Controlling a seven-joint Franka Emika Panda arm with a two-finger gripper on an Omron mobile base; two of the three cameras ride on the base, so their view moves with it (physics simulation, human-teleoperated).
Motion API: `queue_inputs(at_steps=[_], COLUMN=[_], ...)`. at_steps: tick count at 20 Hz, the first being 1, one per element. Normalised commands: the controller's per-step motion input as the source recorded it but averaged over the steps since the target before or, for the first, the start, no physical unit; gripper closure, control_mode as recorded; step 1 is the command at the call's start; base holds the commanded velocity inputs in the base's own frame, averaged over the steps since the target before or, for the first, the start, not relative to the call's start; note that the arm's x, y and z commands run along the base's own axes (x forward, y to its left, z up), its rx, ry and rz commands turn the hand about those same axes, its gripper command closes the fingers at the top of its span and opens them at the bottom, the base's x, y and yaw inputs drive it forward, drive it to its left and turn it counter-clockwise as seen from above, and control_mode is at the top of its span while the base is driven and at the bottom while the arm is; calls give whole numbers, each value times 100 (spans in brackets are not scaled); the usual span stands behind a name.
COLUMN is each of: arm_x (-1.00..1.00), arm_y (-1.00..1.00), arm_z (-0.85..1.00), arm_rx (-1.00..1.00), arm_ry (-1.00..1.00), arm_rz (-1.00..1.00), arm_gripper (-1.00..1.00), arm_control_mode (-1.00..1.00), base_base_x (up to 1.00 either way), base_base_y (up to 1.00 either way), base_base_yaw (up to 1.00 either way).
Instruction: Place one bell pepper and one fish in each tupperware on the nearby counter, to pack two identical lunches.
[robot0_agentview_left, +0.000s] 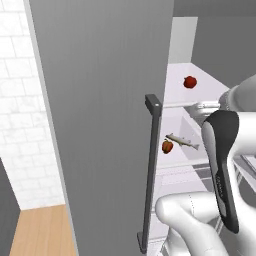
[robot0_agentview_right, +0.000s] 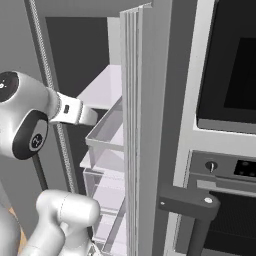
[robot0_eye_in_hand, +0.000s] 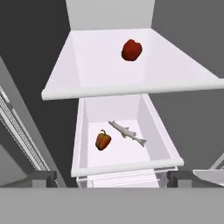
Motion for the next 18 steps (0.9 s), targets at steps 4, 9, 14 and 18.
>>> queue_inputs(at_steps=[4, 9, 14, 18], arm_x=[0, 22, 64, 75], arm_y=[0, -7, -17, -12], arm_z=[67, 30, 0, -7], arm_rx=[0, 0, 1, 0], arm_ry=[-20, -7, 0, 1], arm_rz=[-3, -5, -3, 0], arm_gripper=[-100, -100, -100, -100], arm_control_mode=[-100, -100, -100, -100], base_base_x=[0, 0, 0, 0], base_base_y=[0, 0, 0, 0], base_base_yaw=[0, 0, 0, 0])
